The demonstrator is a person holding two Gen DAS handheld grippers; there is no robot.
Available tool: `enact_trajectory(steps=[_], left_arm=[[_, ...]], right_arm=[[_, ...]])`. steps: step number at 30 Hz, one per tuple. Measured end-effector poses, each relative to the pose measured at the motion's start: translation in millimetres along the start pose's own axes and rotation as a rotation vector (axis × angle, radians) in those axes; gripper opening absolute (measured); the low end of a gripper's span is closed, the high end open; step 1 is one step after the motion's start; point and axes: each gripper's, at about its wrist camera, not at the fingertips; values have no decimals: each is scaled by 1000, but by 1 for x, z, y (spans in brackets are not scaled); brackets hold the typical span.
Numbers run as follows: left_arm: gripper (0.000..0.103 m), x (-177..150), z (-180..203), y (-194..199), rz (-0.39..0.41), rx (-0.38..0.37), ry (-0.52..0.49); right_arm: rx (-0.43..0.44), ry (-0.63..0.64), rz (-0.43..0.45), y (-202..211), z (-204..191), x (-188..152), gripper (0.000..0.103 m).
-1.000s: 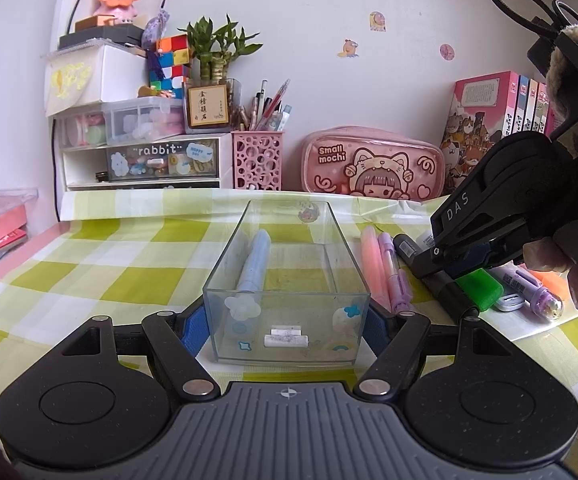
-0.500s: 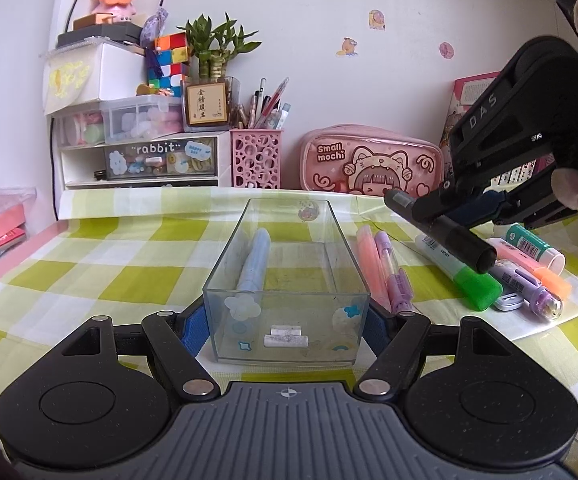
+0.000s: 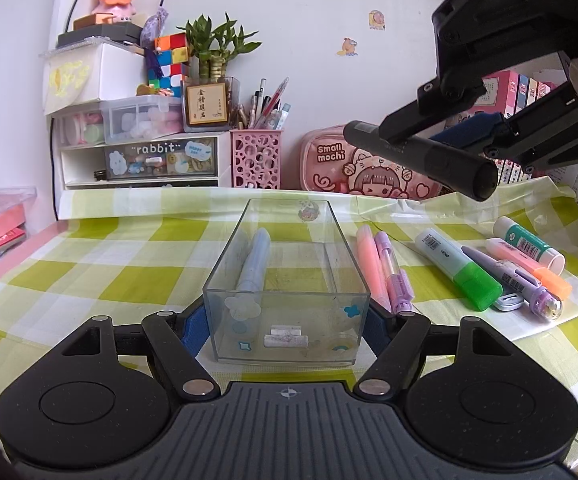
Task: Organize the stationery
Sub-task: 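Lower the black marker into the clear box and open the right tool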
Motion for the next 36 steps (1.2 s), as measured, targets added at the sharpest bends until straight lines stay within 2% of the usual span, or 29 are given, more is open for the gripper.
enact_trajectory(steps=[5, 9, 14, 21, 30, 36], left_arm=[[73, 0, 0, 0, 0, 0, 0], [73, 0, 0, 0, 3, 0, -1], [73, 0, 0, 0, 4, 1, -3], [73, 0, 0, 0, -1, 0, 1], [73, 0, 0, 1, 1, -4, 5], [73, 0, 0, 0, 0, -3, 0]], right_arm=[[42, 7, -9, 3, -9, 0, 19], [75, -15, -54, -6, -18, 0, 19], [68, -47, -121, -24, -27, 1, 19], [-37, -46, -245, -60, -41, 4, 19], [-214, 17, -285, -92, -55, 10, 19], [-239, 52, -297, -99, -56, 10, 19]])
Point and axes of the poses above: each gripper's, at about its wrist camera, not at the fingertips, and y roughly against the way its jaws point, z to its right, x to its top, and after that the axes turned 15 degrees about -x, right-handed
